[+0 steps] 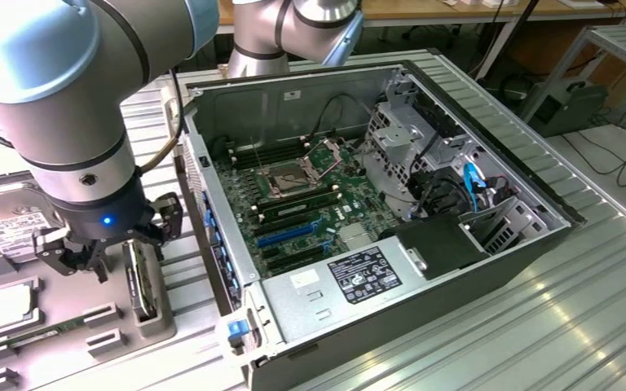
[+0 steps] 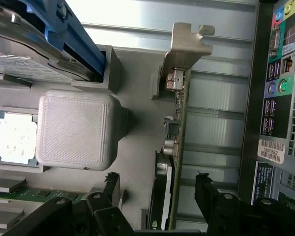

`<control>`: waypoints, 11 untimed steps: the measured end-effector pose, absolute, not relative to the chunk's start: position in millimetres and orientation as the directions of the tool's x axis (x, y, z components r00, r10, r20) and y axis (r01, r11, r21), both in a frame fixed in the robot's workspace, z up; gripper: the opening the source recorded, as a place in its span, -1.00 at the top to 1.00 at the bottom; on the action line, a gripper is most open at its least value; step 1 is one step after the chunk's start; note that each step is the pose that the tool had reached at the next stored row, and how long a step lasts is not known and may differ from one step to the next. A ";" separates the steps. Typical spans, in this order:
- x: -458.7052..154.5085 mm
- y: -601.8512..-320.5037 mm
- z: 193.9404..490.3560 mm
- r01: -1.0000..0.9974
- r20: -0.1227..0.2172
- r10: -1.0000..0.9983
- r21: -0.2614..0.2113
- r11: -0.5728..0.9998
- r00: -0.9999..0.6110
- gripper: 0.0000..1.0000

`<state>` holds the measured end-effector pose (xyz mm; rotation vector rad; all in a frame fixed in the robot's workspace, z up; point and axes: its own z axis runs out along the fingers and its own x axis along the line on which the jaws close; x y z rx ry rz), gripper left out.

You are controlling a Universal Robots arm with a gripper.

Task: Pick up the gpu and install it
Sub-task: 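Pick up the gpu and move the gpu toward the slot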

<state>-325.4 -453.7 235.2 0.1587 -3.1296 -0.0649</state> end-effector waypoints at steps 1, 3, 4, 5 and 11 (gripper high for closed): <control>-325.4 -453.7 235.1 -0.101 0.005 -0.101 0.042 0.994 -0.995 -0.41; -325.4 -453.7 235.2 -0.101 0.005 -0.101 0.042 0.994 -0.995 -0.15; -325.4 -453.7 235.1 -0.101 0.005 -0.101 0.042 0.994 -0.995 -0.04; -325.4 -453.7 235.2 -0.101 0.005 -0.101 0.042 0.994 -0.995 -0.04; -325.4 -453.7 235.1 -0.101 0.005 -0.101 0.042 0.994 -0.995 0.10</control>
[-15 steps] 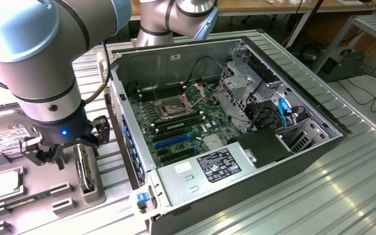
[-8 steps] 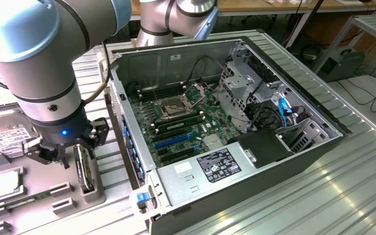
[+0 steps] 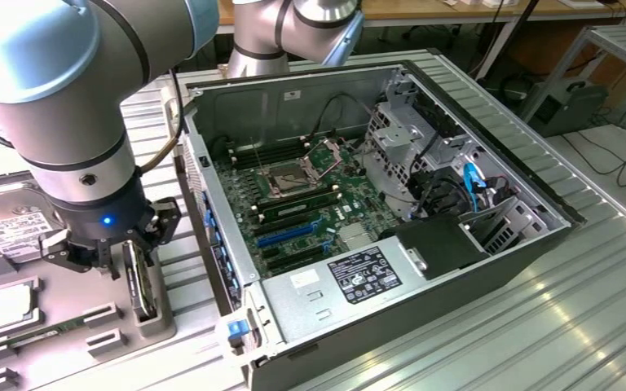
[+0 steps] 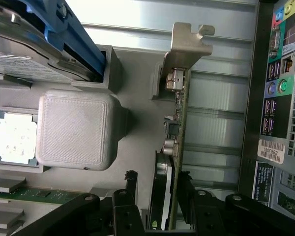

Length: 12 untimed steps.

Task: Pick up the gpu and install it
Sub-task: 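Pick up the gpu and move the gpu toward the slot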

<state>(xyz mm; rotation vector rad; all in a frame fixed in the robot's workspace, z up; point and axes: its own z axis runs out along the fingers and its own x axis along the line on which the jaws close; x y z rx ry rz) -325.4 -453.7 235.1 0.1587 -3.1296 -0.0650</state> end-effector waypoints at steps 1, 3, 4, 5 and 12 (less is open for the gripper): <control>-325.4 -453.6 235.1 -0.101 0.005 -0.101 0.042 0.994 -0.995 0.10; -325.4 -453.7 234.8 -0.101 0.005 -0.101 0.042 0.994 -0.995 0.10; -325.4 -453.7 234.5 -0.101 0.005 -0.101 0.042 0.994 -0.995 0.10; -325.4 -453.7 234.1 -0.101 0.005 -0.101 0.042 0.994 -0.995 0.10; -325.4 -453.7 229.8 -0.101 0.004 -0.101 0.042 0.994 -0.995 0.10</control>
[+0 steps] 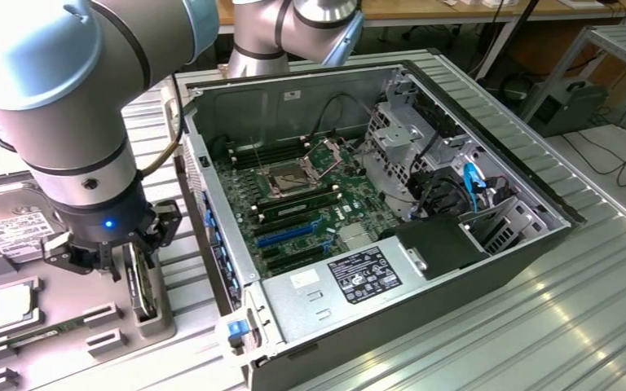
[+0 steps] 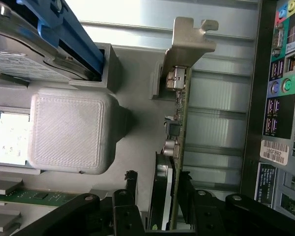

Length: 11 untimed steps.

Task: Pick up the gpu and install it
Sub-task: 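Pick up the gpu and move the gpu toward the slot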

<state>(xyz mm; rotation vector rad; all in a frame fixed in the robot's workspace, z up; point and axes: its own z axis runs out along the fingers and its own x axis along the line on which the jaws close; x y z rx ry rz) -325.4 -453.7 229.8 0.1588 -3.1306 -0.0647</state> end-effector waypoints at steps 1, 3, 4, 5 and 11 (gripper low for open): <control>-325.4 -453.7 229.7 -0.101 0.004 -0.101 0.041 0.994 -0.995 0.10; -325.4 -453.6 229.7 -0.101 0.004 -0.101 0.041 0.994 -0.995 0.10; -325.4 -453.7 229.6 -0.101 0.004 -0.101 0.042 0.994 -0.995 0.10; -325.4 -453.7 229.6 -0.101 0.004 -0.101 0.041 0.994 -0.995 0.12; -325.4 -453.7 229.6 -0.101 0.004 -0.101 0.041 0.994 -0.995 0.27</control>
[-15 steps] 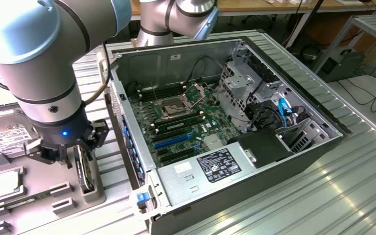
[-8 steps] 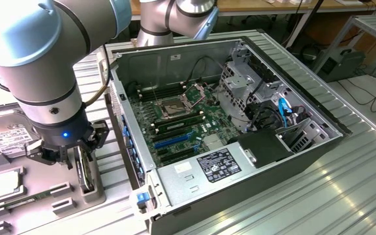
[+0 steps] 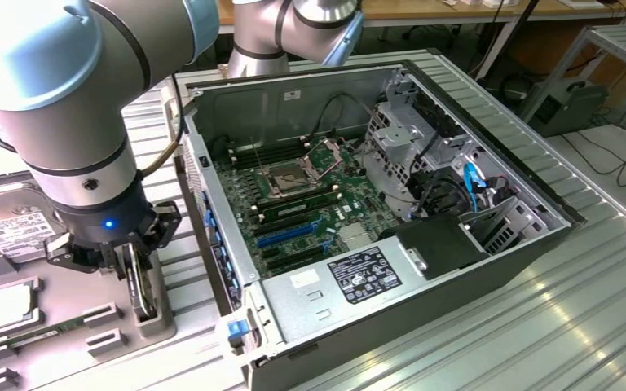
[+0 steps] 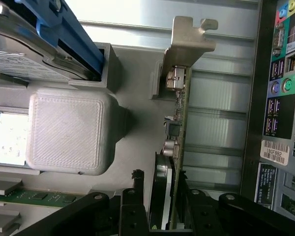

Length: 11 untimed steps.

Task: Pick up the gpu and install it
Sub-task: 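Pick up the gpu and move the gpu toward the slot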

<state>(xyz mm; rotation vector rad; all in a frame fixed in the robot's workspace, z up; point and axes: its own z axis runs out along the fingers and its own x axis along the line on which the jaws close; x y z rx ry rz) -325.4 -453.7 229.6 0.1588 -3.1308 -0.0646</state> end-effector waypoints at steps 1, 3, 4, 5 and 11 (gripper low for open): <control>-325.3 -453.6 229.5 -0.101 0.004 -0.101 0.041 0.994 -0.995 0.27; -324.7 -453.6 229.1 -0.101 0.004 -0.101 0.041 0.994 -0.995 0.27; -324.0 -453.7 228.8 -0.101 0.004 -0.101 0.041 0.994 -0.995 0.27; -323.5 -453.6 228.5 -0.101 0.004 -0.101 0.041 0.994 -0.995 0.27; -323.3 -453.7 228.6 -0.101 0.004 -0.101 0.041 0.994 -0.995 0.27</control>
